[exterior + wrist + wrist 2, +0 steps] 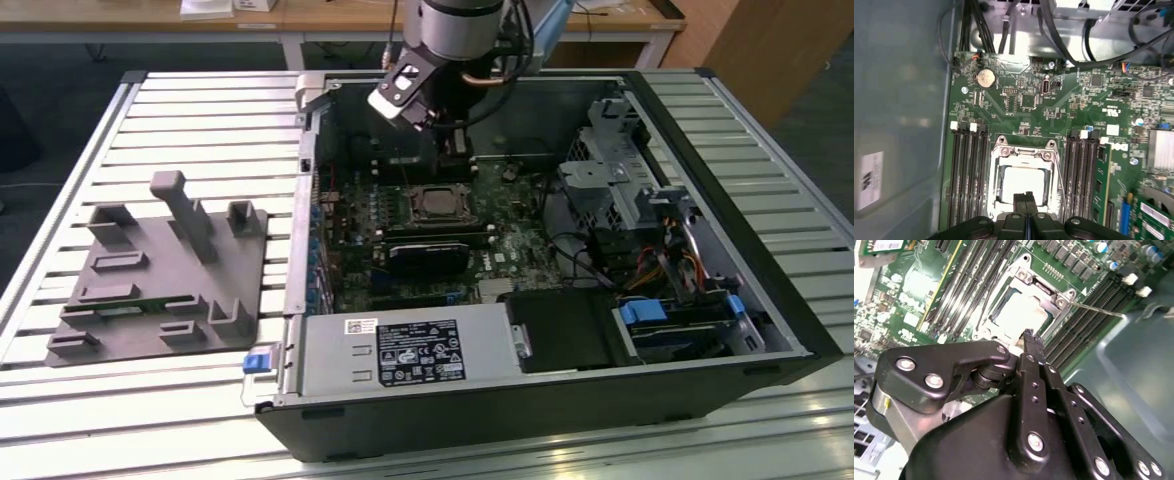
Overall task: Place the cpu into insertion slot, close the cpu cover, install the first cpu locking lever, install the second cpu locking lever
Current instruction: 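Install the first cpu locking lever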
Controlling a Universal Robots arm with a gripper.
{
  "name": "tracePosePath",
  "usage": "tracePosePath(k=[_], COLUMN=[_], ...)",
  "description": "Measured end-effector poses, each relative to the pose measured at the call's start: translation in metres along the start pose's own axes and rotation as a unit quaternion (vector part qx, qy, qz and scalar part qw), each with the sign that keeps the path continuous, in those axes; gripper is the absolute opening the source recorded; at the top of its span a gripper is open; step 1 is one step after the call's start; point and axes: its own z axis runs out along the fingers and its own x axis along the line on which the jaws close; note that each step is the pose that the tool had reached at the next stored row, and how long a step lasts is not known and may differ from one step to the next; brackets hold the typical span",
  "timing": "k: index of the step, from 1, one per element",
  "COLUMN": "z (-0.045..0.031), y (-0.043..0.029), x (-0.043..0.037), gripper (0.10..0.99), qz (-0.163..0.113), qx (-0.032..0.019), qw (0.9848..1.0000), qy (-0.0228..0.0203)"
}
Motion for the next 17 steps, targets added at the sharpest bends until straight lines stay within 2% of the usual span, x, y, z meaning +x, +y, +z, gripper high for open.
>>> tracePosePath(k=[10,13,17], z=[-0.0314,-0.0333,-0.0333], y=[0.0003,0.0004,0.0004], x=[0.0009,0.0009,0.0009], gripper=[0.106,0.106,0.106], qz=[0.0,-0.005,-0.04], qx=[0.0001,0.0001,0.0011], qw=[1.0,1.0,0.9992], qy=[-0.0001,0.0002,0.0005])
